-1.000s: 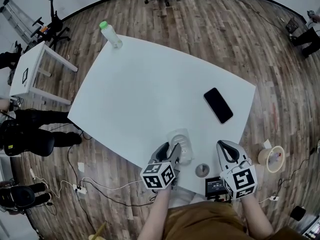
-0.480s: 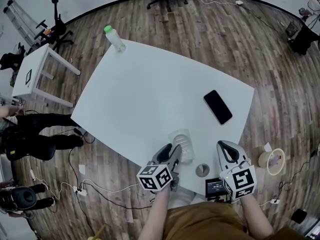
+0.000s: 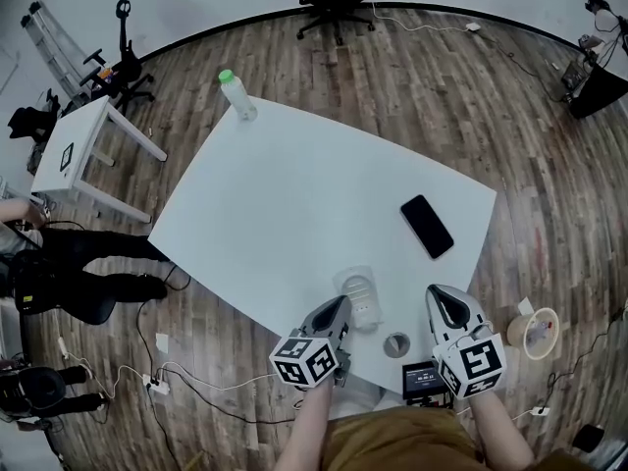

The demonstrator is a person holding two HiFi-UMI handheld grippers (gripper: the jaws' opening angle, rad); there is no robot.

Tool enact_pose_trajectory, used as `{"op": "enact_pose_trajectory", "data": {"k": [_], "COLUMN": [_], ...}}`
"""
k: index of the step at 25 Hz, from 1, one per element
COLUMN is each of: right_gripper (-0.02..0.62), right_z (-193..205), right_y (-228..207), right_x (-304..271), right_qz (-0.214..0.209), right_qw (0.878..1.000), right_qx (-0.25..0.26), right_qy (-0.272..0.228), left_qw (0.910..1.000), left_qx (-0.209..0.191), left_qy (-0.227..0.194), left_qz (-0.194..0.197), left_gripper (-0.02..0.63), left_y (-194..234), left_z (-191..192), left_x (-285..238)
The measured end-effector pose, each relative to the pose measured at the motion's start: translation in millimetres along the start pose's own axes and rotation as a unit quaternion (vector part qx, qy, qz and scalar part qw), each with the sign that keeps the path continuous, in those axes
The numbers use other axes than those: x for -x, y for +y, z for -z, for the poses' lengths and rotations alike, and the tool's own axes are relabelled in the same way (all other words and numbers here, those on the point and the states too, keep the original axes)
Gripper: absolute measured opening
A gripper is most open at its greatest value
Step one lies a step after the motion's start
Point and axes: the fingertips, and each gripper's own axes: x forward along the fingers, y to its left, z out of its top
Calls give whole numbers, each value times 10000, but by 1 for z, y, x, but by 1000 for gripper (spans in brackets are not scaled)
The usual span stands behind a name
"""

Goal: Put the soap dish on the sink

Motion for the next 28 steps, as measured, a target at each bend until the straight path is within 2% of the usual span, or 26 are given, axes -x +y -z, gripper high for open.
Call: {"op": "enact_pose_trajectory", "data": {"k": [4, 8, 12, 16, 22, 28], "right_gripper": [6, 6, 6, 6, 8, 6], "right_z": [-3, -11, -25, -28, -37, -59], "right_y": [6, 7, 6, 7, 8, 0], "right_x": [4, 7, 14, 17, 27, 43], "right_qz": [-140, -215, -287, -303, -379, -312], "right_qw": [9999, 9994, 9977, 9980, 9964, 9915], "right_qx": [-23, -73, -297, -113, -229, -256], "right_qy": [-96, -245, -543, -541, -719, -1239], "left_qw": [9997, 9976, 9911, 9794, 9661, 9586], "left_qx": [-199, -564, -1133, -1727, -2039, -2187], "left_qy": [-74, -393, -688, -926, -1305, -1544], "left_qz": [98, 123, -149, -493, -894, -971], "left_gripper": [8, 8, 8, 8, 8, 8], "left_y": [-9, -20, -28, -34, -41, -53], "left_z": [-3, -17, -37, -51, -68, -80], "left_x": [5, 14, 28, 42, 61, 73]}}
